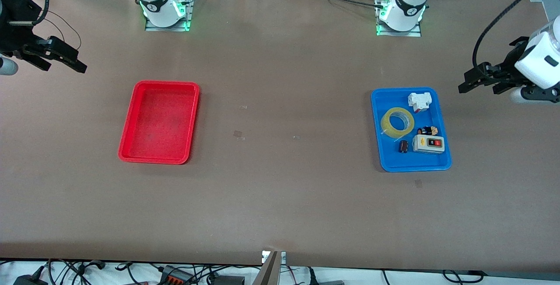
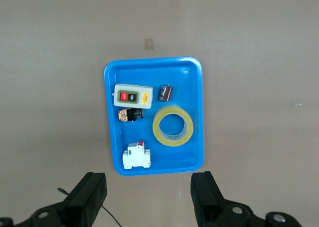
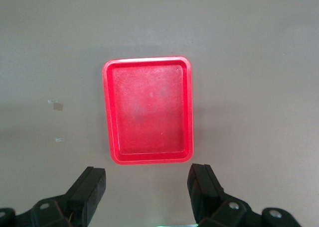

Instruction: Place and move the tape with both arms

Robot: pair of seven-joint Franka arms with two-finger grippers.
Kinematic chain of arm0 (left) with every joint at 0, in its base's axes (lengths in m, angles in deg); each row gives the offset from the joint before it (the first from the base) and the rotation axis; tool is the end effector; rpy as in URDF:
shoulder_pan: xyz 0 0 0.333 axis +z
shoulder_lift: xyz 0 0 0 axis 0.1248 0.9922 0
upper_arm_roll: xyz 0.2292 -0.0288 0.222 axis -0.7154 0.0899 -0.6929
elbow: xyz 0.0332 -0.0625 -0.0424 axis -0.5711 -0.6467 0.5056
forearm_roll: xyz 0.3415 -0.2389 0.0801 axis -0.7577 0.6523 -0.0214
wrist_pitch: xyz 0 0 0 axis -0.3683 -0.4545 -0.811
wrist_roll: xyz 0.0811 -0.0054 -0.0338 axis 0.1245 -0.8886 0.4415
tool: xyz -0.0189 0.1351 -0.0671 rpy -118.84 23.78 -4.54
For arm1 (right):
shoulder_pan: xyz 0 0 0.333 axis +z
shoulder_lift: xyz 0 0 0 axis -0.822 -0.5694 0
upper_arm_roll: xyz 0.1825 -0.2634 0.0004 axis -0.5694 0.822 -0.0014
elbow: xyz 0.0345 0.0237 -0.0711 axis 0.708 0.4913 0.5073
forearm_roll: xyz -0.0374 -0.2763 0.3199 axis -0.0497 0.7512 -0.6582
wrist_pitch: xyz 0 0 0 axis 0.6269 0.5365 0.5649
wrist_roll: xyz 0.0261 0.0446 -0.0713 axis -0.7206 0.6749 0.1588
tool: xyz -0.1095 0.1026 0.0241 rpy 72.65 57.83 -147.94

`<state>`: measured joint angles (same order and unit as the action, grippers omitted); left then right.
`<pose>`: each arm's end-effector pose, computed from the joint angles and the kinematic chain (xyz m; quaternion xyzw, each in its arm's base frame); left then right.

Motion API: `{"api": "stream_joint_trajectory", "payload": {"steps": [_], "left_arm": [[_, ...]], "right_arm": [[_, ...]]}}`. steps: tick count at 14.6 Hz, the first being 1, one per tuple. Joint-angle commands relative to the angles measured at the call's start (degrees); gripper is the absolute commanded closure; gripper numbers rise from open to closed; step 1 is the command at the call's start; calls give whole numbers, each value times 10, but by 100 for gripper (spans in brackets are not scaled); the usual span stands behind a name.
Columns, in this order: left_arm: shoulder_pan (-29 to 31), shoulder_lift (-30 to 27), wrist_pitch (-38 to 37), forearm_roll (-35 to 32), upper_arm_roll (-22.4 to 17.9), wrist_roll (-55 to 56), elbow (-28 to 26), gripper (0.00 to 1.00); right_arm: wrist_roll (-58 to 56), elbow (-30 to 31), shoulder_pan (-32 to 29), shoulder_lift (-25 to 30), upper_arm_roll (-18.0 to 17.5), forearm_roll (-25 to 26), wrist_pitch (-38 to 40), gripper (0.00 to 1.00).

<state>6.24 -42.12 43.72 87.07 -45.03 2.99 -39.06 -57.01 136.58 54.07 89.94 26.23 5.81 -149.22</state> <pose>0.6026 -0.0111 0.5338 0.9989 0.0115 -0.0395 0.0206 0.5764 0.0320 0.6043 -0.9986 0.0506 0.0147 0.0025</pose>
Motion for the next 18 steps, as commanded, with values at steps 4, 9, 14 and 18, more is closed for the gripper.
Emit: {"api": "stream_joint_trajectory", "payload": {"steps": [4, 9, 14, 18], "left_arm": [[12, 49, 122, -5, 0, -2, -87, 0], [2, 59, 308, -6, 3, -9, -232, 0], [-8, 142, 356, -6, 4, -10, -247, 0], [-9, 189, 358, -9, 5, -10, -247, 0]], "right_arm": [[1, 6, 0, 9, 1, -2, 0, 1], [1, 6, 0, 8, 1, -2, 0, 1], [1, 6, 0, 7, 1, -3, 0, 1], [-4, 6, 0, 7, 1, -4, 0, 1]]}}
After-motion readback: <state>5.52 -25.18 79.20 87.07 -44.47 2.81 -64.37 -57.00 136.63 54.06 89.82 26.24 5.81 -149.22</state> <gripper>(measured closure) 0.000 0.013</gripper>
